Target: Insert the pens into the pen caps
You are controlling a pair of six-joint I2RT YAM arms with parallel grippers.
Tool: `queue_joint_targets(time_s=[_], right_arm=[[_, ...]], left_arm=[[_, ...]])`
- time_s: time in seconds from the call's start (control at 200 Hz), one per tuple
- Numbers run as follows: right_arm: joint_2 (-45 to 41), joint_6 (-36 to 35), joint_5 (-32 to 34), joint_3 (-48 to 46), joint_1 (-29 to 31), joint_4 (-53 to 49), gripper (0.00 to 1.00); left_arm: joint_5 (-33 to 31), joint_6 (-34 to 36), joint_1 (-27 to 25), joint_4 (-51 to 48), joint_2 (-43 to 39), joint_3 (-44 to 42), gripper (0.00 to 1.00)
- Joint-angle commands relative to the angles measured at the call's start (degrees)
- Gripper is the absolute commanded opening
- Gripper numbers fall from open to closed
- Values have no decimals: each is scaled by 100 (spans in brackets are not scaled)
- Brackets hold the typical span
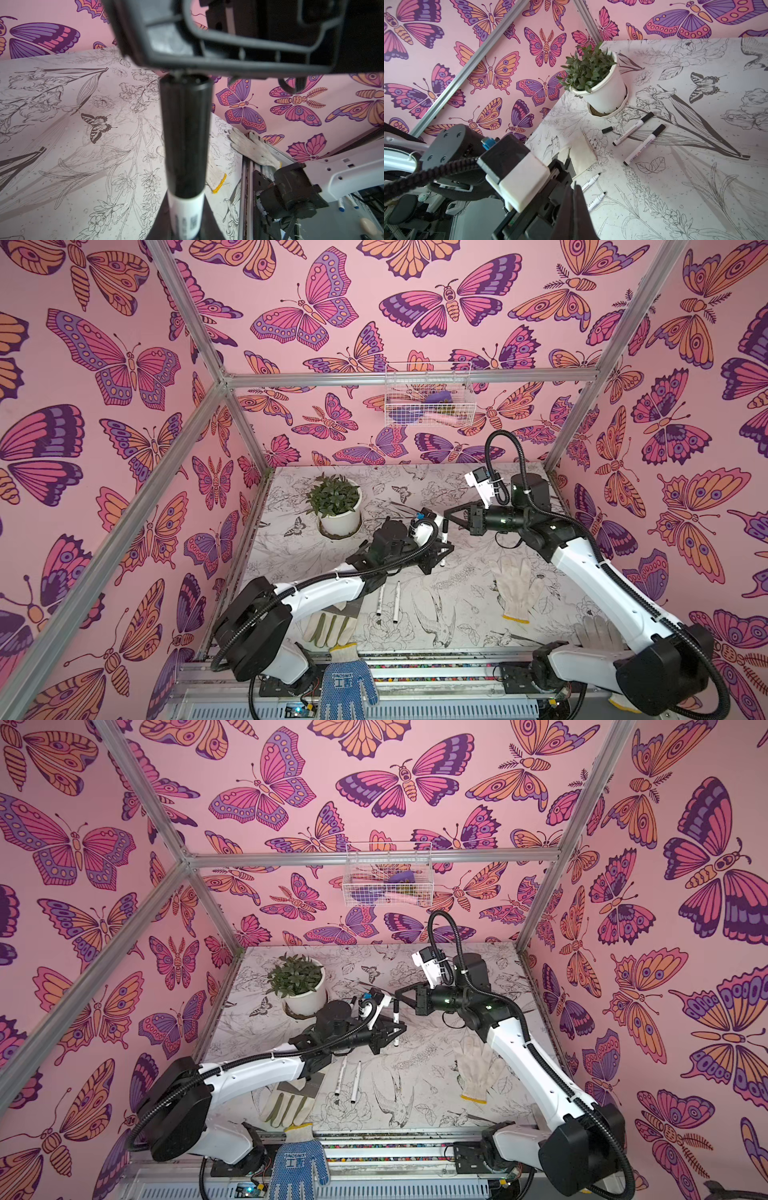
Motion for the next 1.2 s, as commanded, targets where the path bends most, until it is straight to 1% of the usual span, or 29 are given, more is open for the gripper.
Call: queue_joint_targets(time_s=[0.0,0.065,0.145,0.205,0.25,0.346,0.401,0.446,0.496,0.536,0.611,0.711,0.801,0.961,1.127,1.192], right_arm=[[-95,287,193,-114,-165,-465,2],[-260,455,209,-140,-253,-94,7],[-426,605,355,-126,-325,154,20],[-498,712,421,-124,-364,273,27],[-530,753,538,-104,-389,254,30],[-516,760,589,-90,-457,152,30],[-485,745,657,-83,-480,43,30],[-458,660,764,-65,-475,-103,30],[-411,586,865,-32,-479,-286,30],[-362,535,1160,4,-474,-442,29],[-262,428,1237,48,-481,-625,28],[-162,408,1152,58,-480,-661,26],[-124,440,1122,23,-480,-627,25],[-108,426,1138,0,-474,-672,25],[-130,344,1122,-46,-477,-749,25],[-126,335,1131,-67,-480,-780,25]], left_arm=[[448,99,154,1200,-633,336,0],[525,112,199,1031,-651,304,0],[483,47,269,881,-640,227,0],[401,-5,323,802,-607,153,0],[332,-55,372,785,-577,75,0],[84,-142,488,477,-546,-51,0],[-112,-164,572,66,-537,-89,0],[-406,-215,653,-313,-550,-85,0],[-673,-252,781,-893,-510,-41,0],[-1027,-377,872,-1477,-469,57,0],[-1514,-603,1116,-2595,-219,323,0],[-1678,-839,1448,-3763,299,712,0],[-1742,-755,1589,-4045,700,840,0],[-2070,-233,1617,-4393,1478,1378,0],[-2322,-9,1653,-4662,2132,1954,0],[-2268,84,1670,-4717,2324,2129,0]])
